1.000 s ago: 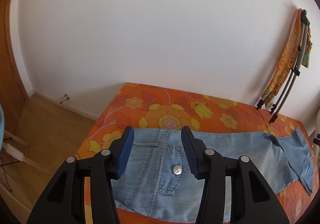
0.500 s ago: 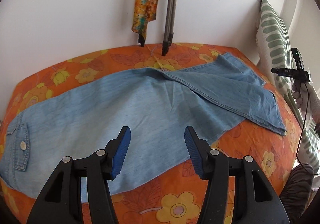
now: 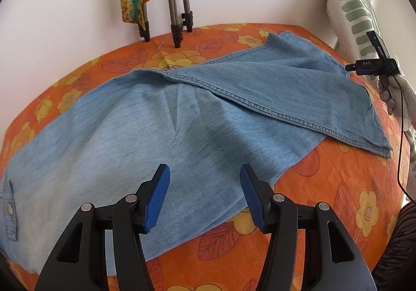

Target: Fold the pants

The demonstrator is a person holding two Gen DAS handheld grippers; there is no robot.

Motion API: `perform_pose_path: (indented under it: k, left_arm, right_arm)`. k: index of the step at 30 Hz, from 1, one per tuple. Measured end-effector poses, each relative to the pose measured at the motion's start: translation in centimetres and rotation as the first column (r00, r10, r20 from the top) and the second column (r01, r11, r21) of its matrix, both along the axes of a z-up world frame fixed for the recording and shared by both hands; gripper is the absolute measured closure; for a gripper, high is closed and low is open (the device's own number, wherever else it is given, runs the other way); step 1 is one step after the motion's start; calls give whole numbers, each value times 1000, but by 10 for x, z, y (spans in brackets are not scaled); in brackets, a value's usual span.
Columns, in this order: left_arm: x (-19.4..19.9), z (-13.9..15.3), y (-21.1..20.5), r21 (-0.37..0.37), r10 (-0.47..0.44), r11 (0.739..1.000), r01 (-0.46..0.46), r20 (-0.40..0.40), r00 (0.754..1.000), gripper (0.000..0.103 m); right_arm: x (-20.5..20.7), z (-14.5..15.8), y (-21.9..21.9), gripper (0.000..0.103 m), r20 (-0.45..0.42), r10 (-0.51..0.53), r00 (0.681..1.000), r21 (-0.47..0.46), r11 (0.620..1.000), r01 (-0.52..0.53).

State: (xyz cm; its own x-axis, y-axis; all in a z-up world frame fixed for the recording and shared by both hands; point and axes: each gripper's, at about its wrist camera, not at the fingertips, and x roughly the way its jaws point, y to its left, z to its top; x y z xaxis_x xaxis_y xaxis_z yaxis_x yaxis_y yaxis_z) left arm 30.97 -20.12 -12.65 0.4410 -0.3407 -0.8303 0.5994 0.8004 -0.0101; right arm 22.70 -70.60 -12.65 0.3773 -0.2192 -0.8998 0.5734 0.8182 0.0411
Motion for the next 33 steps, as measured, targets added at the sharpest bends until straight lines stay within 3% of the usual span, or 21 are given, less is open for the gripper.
perform_pose_path:
  k: [1, 2, 3, 4, 5, 9, 13, 16, 17, 18, 20, 22, 27, 33]
  left_arm:
    - [3, -1, 4, -2, 23, 1000, -23, 8, 1000, 48]
    - [7, -2, 11, -13, 46, 999, -46, 1, 999, 48]
    - [12, -3, 18, -24, 71, 997, -71, -10, 997, 48]
    - [16, -4, 24, -32, 93, 995, -94, -20, 995, 48]
    - [19, -6, 30, -35, 115, 993, -116, -25, 993, 48]
    - [25, -15, 45, -19, 154, 988, -155, -37, 987, 48]
    - [26, -23, 50, -8, 159, 987, -160, -50, 986, 48]
    - [27, -26, 51, -6, 158, 987, -159, -61, 985, 48]
    - [28, -27, 51, -7, 159, 987, -160, -64, 985, 48]
    - [28, -27, 51, -7, 158, 987, -159, -59, 986, 48]
    - [28, -27, 49, 1, 153, 988, -153, -52, 987, 48]
    - [28, -27, 49, 6, 151, 989, -151, -51, 987, 48]
    - [20, -16, 44, 6, 123, 992, -122, -43, 992, 48]
    - [4, 4, 28, 11, 44, 999, -44, -8, 999, 48]
  right_arm:
    - [1, -1, 0, 32, 6, -4, 1000, 12, 1000, 4]
    - [2, -2, -1, 39, 11, -7, 1000, 25, 1000, 7]
    - [4, -4, 0, 53, 11, -8, 1000, 38, 999, 7]
    - [6, -5, 2, 57, 10, -11, 1000, 29, 1000, 11]
    - [8, -4, 5, 73, 9, -7, 1000, 13, 1000, 7]
    - [11, 4, 17, 82, 25, 10, 1000, -36, 999, -9]
    - [-12, 33, 28, 84, 111, -32, 993, -118, 992, 45]
    - [-21, 25, 29, 83, 42, -60, 997, -93, 994, 64]
    - [-19, 20, 32, 80, -3, -36, 999, -100, 994, 36]
    - [-18, 18, 34, 70, -29, -28, 999, -124, 992, 24]
    - [-21, 27, 33, 60, 12, -30, 999, -155, 987, 31]
    - [-23, 40, 30, 59, 79, -23, 997, -141, 989, 34]
    - [-39, 61, 54, 59, 122, 113, 986, -105, 989, -101]
    - [-110, 58, 98, 59, 142, 261, 955, 8, 964, -264]
